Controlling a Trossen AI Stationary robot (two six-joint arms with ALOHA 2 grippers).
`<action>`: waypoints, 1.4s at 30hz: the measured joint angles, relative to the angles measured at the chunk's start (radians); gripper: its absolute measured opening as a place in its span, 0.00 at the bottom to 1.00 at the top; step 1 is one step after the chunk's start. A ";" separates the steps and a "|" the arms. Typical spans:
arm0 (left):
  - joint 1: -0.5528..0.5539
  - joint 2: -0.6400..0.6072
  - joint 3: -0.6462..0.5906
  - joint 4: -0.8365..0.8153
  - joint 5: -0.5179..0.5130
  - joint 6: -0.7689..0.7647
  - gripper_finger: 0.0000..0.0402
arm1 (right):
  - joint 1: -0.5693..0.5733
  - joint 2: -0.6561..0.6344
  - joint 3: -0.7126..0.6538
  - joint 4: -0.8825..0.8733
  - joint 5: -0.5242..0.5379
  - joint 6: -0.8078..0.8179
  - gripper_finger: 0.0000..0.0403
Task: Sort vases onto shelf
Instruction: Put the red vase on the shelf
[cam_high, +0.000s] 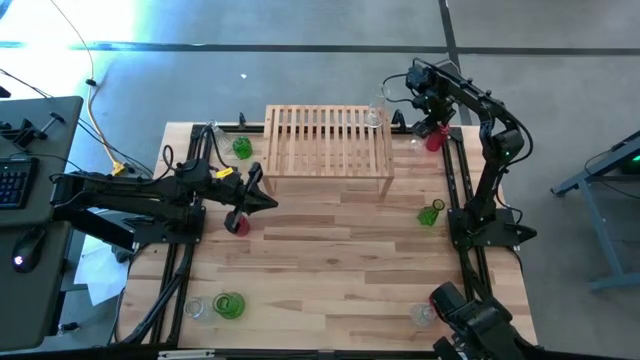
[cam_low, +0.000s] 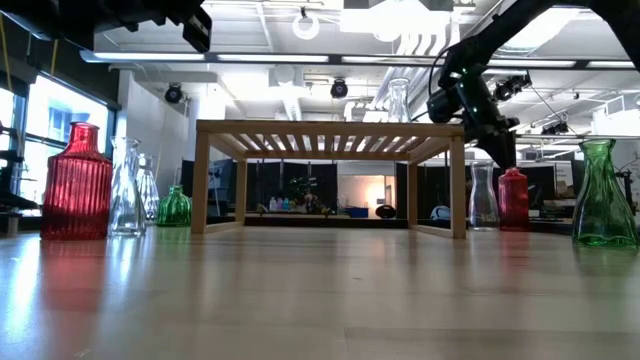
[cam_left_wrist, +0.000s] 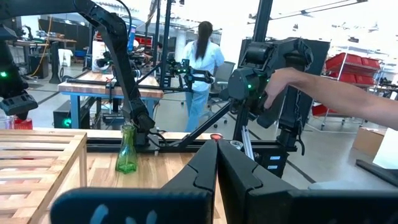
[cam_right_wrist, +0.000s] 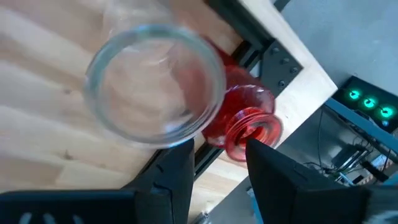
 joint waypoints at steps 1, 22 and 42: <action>0.000 0.000 0.000 0.000 0.000 0.000 0.01 | 0.000 0.000 0.000 0.007 0.003 0.013 0.33; 0.000 0.000 0.000 0.001 0.000 0.000 0.01 | 0.000 -0.001 0.001 0.003 0.005 -0.010 0.33; 0.000 0.000 0.000 0.007 0.000 0.000 0.01 | -0.003 0.051 0.001 -0.016 -0.032 0.005 0.30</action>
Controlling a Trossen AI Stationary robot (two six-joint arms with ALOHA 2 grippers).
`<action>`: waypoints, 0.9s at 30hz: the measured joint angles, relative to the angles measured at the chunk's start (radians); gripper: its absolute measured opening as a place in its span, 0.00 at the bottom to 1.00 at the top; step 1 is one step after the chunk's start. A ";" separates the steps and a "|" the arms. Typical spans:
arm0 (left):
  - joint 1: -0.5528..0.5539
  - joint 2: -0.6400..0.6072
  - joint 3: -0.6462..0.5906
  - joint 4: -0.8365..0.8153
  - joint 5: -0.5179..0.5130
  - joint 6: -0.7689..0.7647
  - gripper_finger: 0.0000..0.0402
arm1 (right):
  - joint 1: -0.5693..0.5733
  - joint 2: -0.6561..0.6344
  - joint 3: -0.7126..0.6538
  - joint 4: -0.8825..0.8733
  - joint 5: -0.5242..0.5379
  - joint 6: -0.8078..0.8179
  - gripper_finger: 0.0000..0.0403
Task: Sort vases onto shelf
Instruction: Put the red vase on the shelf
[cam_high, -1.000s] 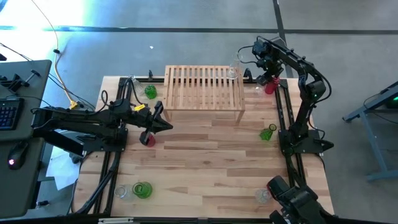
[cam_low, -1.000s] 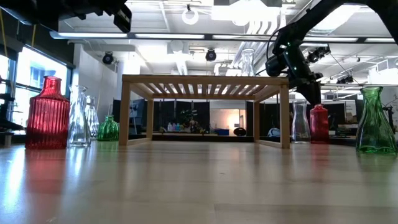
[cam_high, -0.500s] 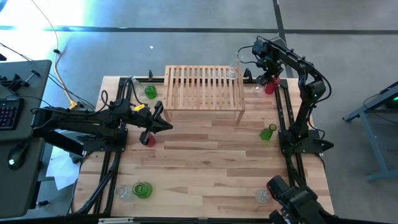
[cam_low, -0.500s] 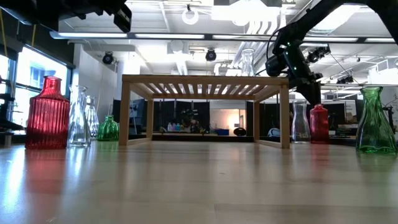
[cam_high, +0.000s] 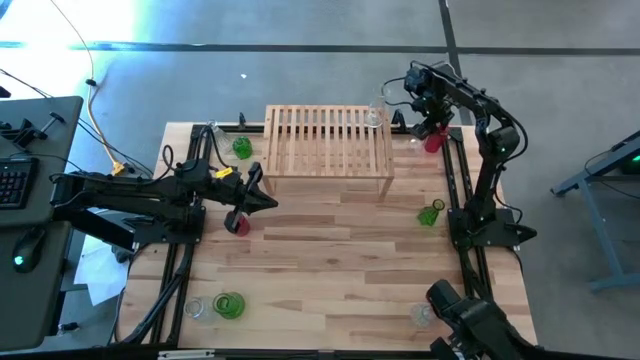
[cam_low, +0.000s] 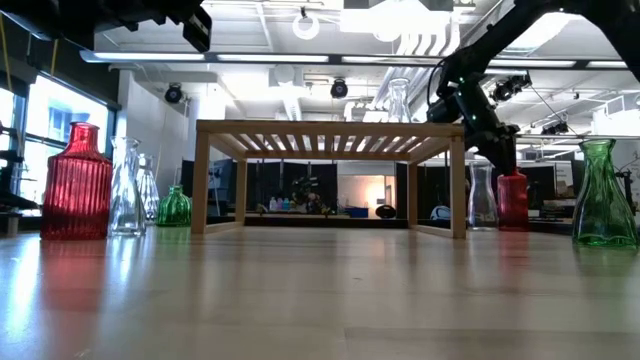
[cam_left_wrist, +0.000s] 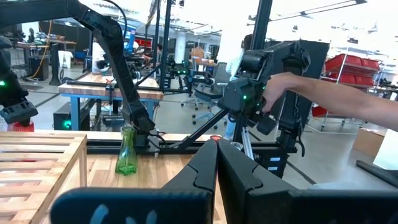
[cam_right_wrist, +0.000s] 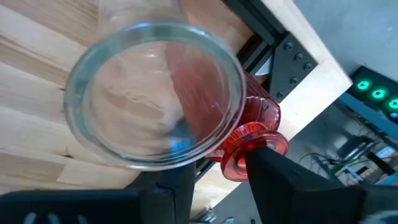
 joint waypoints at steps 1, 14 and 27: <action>0.000 0.000 0.000 0.000 0.000 0.000 0.01 | 0.000 0.000 0.000 0.000 -0.002 0.002 0.28; 0.000 0.000 0.000 0.000 0.000 0.000 0.01 | 0.002 0.000 0.000 -0.057 0.004 0.012 0.02; 0.000 0.000 0.000 0.000 0.000 0.006 0.01 | 0.009 -0.054 -0.002 -0.055 -0.113 0.055 0.02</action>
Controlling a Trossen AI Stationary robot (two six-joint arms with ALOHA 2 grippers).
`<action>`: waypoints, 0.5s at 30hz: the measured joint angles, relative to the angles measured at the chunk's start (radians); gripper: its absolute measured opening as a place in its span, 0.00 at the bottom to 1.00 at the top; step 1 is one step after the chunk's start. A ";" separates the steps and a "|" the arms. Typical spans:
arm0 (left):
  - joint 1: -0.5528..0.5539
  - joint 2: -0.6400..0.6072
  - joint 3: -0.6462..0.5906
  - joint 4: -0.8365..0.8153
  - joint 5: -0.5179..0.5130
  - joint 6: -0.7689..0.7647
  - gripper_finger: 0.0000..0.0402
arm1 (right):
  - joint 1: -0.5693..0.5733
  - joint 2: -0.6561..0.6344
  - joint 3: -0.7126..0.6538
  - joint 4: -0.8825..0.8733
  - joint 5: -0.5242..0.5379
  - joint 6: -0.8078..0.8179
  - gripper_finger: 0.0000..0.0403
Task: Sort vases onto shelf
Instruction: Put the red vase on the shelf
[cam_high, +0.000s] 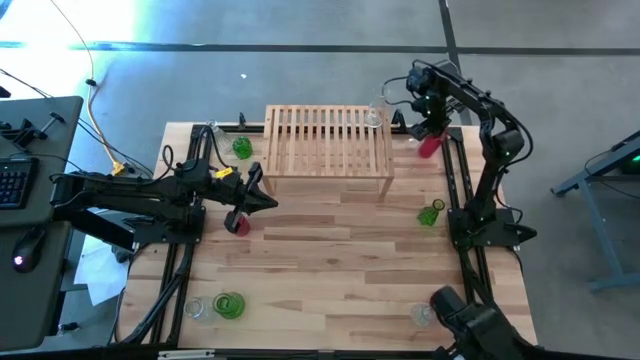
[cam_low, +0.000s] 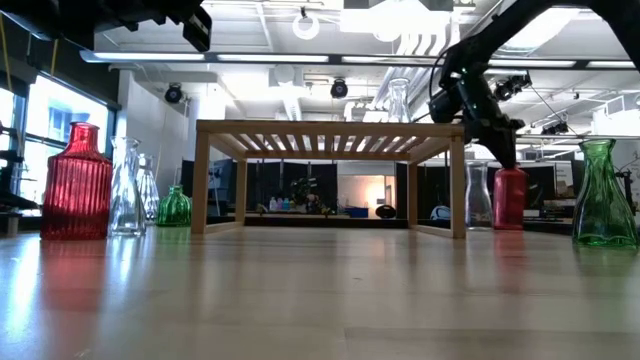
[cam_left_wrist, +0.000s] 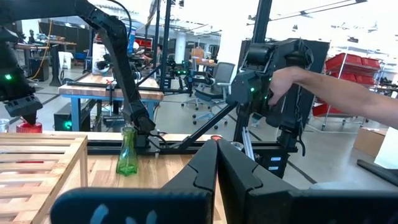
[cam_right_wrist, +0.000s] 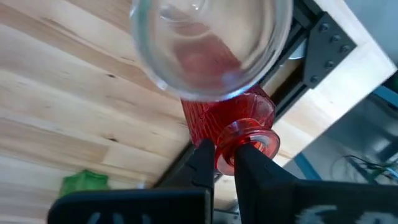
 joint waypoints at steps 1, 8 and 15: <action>0.000 0.000 0.000 0.000 0.000 0.000 0.01 | 0.005 -0.005 0.000 0.000 -0.009 0.006 0.02; 0.000 0.000 0.000 0.000 0.000 0.001 0.01 | 0.065 -0.047 0.000 -0.001 -0.043 0.026 0.02; 0.000 0.000 0.000 0.000 0.000 0.002 0.01 | 0.117 -0.083 0.000 -0.002 -0.084 0.078 0.02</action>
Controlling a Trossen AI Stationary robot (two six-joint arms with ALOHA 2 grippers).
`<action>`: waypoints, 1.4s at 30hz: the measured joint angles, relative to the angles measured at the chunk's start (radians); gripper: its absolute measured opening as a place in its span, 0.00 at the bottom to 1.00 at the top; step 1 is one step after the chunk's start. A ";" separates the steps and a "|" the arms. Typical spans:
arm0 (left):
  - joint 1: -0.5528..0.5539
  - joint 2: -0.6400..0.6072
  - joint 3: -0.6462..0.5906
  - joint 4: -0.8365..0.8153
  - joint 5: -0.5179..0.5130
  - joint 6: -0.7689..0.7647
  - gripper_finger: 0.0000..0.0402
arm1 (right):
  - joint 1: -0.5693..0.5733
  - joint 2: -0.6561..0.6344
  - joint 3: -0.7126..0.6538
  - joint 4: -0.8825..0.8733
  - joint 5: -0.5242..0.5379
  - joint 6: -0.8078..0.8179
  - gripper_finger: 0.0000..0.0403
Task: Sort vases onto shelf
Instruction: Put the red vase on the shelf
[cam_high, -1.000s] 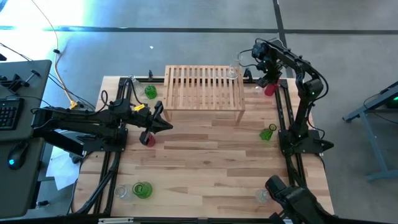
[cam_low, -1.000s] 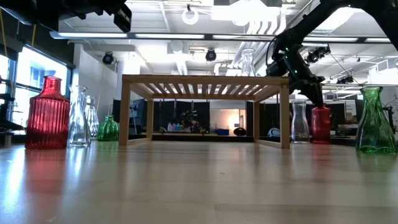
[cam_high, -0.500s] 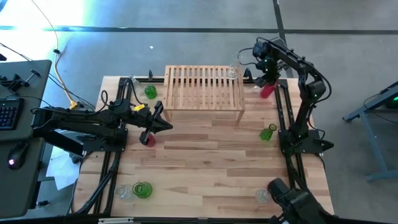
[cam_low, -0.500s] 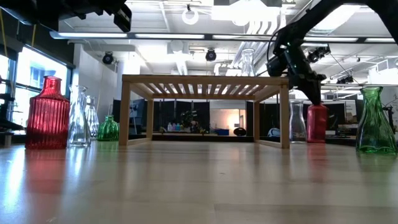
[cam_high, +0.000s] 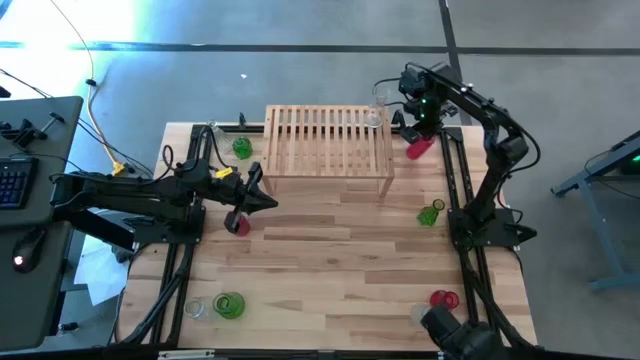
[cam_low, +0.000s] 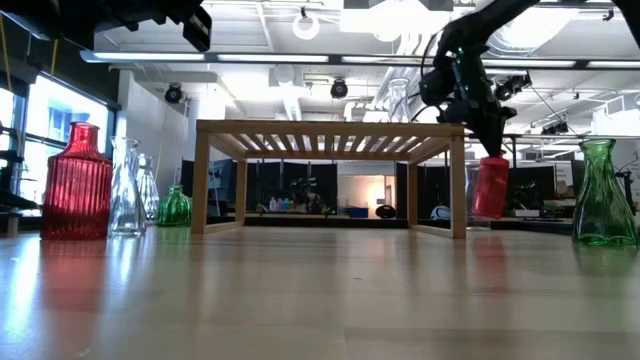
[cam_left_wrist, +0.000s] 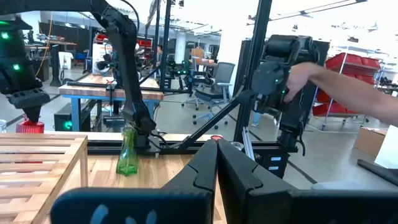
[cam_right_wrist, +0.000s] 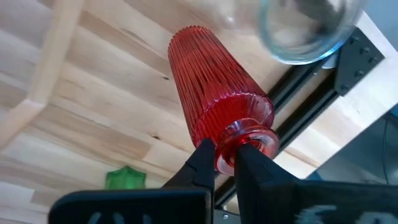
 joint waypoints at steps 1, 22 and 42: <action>0.000 0.000 0.000 0.000 0.000 0.000 0.01 | 0.007 -0.006 0.000 0.000 -0.005 0.013 0.02; 0.000 0.000 0.000 -0.001 0.000 -0.006 0.01 | -0.037 -0.100 0.000 -0.001 -0.055 0.171 0.02; 0.000 0.000 0.000 -0.001 -0.008 -0.021 0.01 | -0.079 -0.541 0.001 -0.003 -0.216 0.217 0.02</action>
